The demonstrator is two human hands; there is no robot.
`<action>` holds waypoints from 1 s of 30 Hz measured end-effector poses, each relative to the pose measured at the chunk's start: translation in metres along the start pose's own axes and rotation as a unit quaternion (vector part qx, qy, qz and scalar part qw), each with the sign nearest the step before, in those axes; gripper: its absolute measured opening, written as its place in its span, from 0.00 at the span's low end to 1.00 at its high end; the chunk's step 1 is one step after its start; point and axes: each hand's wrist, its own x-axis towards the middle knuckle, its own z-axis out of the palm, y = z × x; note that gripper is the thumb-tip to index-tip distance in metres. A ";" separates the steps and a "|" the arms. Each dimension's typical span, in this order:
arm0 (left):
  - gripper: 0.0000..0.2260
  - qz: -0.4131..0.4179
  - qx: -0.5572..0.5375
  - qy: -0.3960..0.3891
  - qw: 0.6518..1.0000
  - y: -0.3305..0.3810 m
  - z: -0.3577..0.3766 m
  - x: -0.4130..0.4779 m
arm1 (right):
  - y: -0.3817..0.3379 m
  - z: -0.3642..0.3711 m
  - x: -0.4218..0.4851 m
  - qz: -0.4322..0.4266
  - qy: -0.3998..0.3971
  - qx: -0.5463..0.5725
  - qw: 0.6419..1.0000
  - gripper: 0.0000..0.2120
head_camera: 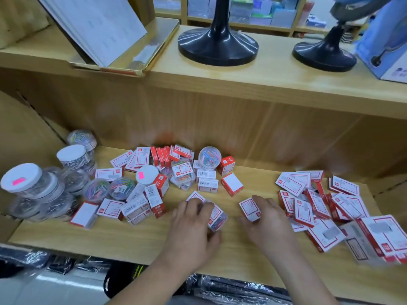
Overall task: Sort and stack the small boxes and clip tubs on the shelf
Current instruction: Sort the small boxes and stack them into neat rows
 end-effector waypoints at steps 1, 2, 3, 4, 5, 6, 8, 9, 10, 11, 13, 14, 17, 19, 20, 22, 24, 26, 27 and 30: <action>0.26 0.008 -0.011 0.000 1.000 0.000 0.000 -0.001 | 0.000 0.002 0.000 0.000 0.002 -0.011 1.000 0.25; 0.26 0.016 -0.030 0.004 0.999 -0.001 -0.001 -0.003 | -0.001 0.003 0.000 -0.003 0.007 -0.018 1.000 0.23; 0.25 0.020 -0.059 0.010 0.998 -0.003 -0.004 -0.006 | -0.002 0.004 0.001 -0.004 0.014 -0.018 1.000 0.20; 0.24 0.019 -0.091 0.018 0.995 -0.003 -0.009 -0.009 | -0.004 0.002 0.001 -0.005 0.021 -0.010 1.000 0.17; 0.24 0.015 -0.117 0.031 0.993 -0.004 -0.016 -0.011 | -0.007 -0.001 0.001 -0.009 0.027 0.003 1.000 0.15; 0.24 0.012 -0.132 0.049 0.990 -0.005 -0.024 -0.013 | -0.011 -0.003 0.002 -0.016 0.029 0.017 0.999 0.13; 0.24 0.009 -0.135 0.089 0.987 -0.009 -0.039 -0.015 | -0.020 -0.008 0.005 -0.033 0.029 0.061 0.997 0.13; 0.25 0.004 -0.138 0.105 0.985 -0.011 -0.045 -0.016 | -0.026 -0.009 0.006 -0.038 0.031 0.094 0.994 0.14; 0.24 -0.003 -0.145 0.118 0.982 -0.014 -0.050 -0.019 | -0.033 -0.011 0.006 -0.039 0.036 0.124 0.991 0.16; 0.24 -0.010 -0.153 0.127 0.980 -0.017 -0.053 -0.023 | -0.040 -0.012 0.006 -0.042 0.039 0.150 0.987 0.17; 0.23 -0.024 -0.161 0.133 0.978 -0.021 -0.057 -0.032 | -0.055 -0.013 0.006 -0.068 0.036 0.180 0.981 0.16; 0.23 -0.033 -0.164 0.132 0.977 -0.022 -0.059 -0.037 | -0.063 -0.015 0.006 -0.087 0.035 0.192 0.977 0.16; 0.21 -0.054 -0.178 0.136 0.973 -0.026 -0.064 -0.048 | -0.083 -0.014 0.007 -0.119 0.029 0.232 0.965 0.18; 0.22 -0.070 -0.190 0.146 0.968 -0.031 -0.069 -0.054 | -0.095 -0.010 0.008 -0.128 0.020 0.243 0.961 0.16; 0.22 -0.079 -0.190 0.152 0.967 -0.034 -0.074 -0.057 | -0.101 -0.008 0.010 -0.132 0.018 0.246 0.960 0.15; 0.22 -0.099 -0.188 0.167 0.963 -0.042 -0.085 -0.059 | -0.115 -0.009 0.013 -0.141 0.003 0.252 0.957 0.13; 0.21 -0.111 -0.181 0.203 0.956 -0.054 -0.100 -0.060 | -0.133 -0.010 0.017 -0.162 -0.018 0.252 0.954 0.11; 0.19 -0.121 -0.163 0.245 0.948 -0.071 -0.112 -0.060 | -0.151 -0.010 0.021 -0.183 -0.029 0.252 0.950 0.11; 0.19 -0.133 -0.154 0.260 0.944 -0.082 -0.117 -0.060 | -0.161 -0.009 0.023 -0.189 -0.035 0.257 0.947 0.11; 0.20 -0.191 -0.083 0.261 0.943 -0.122 -0.125 -0.054 | -0.184 -0.002 0.024 -0.217 -0.044 0.270 0.937 0.10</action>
